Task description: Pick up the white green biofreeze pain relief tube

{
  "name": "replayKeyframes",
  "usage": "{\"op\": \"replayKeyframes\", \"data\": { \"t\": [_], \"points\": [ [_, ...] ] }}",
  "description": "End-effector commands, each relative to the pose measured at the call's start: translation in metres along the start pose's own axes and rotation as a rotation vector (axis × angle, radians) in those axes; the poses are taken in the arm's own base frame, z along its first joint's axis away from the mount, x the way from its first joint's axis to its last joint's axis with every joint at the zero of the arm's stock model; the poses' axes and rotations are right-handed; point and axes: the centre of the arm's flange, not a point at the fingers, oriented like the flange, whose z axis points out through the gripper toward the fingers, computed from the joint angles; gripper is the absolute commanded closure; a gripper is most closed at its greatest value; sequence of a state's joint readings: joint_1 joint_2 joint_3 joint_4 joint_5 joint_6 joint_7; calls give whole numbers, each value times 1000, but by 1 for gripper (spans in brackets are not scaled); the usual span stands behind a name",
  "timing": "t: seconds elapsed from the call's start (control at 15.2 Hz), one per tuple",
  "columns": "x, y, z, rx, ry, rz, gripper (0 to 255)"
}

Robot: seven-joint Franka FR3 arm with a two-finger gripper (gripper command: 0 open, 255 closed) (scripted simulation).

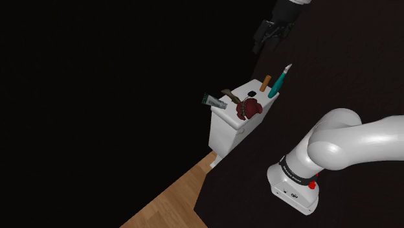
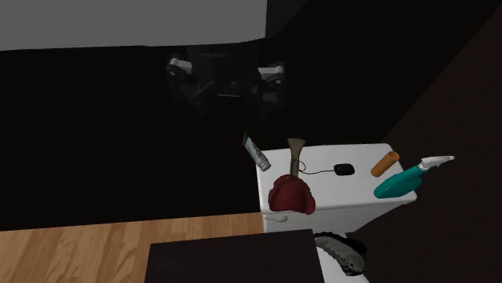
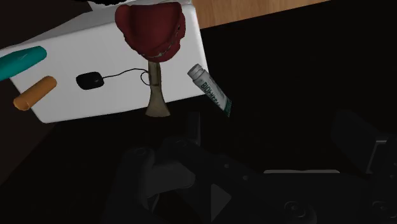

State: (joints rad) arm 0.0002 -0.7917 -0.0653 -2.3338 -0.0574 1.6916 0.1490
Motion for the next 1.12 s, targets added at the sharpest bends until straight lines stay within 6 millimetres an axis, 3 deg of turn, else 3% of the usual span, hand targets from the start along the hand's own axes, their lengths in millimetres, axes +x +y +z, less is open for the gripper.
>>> {"op": "replayKeyframes", "data": {
  "t": [0.0, 1.06],
  "points": [
    [0, 0, 0, 0, 0, 0, 0],
    [53, 34, 200, 39, 65, -282, 0]
  ]
}}
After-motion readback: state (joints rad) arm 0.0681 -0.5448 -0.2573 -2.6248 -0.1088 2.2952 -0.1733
